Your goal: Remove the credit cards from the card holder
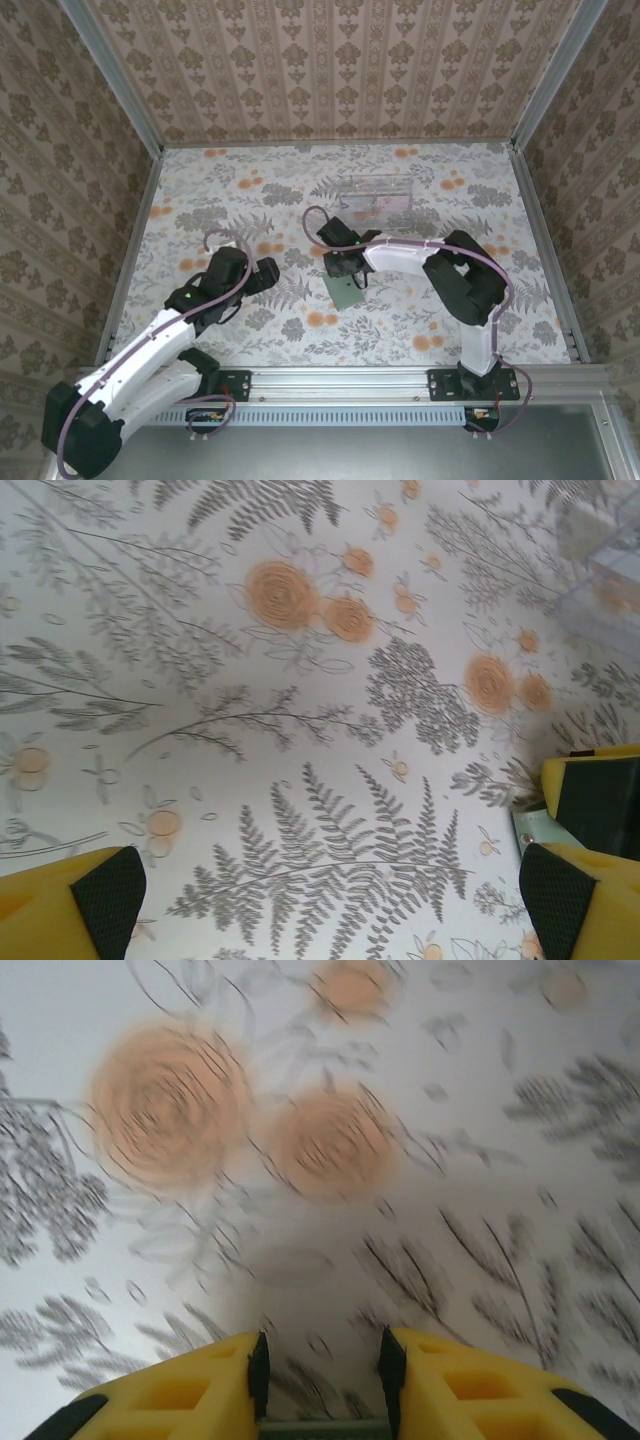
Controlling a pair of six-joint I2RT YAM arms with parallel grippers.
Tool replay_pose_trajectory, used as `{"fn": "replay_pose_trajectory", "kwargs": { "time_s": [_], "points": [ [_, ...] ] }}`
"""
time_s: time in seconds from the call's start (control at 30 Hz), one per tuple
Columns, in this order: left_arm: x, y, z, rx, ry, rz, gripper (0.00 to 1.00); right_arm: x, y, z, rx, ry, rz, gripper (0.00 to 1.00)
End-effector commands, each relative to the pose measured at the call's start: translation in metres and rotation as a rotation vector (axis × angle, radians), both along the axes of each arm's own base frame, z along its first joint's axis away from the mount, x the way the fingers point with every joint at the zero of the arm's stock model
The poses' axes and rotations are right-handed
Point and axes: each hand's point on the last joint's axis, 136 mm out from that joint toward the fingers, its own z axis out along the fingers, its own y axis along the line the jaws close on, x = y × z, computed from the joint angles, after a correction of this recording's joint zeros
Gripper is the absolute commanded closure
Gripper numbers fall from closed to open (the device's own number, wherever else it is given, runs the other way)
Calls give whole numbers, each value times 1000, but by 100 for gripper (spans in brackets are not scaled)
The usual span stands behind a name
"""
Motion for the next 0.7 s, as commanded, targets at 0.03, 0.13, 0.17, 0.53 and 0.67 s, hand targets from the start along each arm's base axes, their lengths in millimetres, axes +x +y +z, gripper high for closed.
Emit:
{"fn": "replay_pose_trajectory", "kwargs": {
  "time_s": [0.03, 0.13, 0.17, 0.53, 0.67],
  "points": [
    [6, -29, 9, -27, -50, -75, 0, -24, -42, -10, -28, 19, -149, 60],
    [7, -46, 6, -42, -63, -103, 0, -27, -45, 1, -3, -15, -143, 55],
    [8, -50, 5, -46, -68, -104, 0, -27, -46, 7, -9, -26, -138, 54],
    [7, -76, -2, -41, -67, -161, 0, -64, -42, 49, -99, -61, -14, 55],
    [8, -73, 0, -21, -72, -150, 0, -80, -37, 39, -136, -28, 30, 55]
  ]
}}
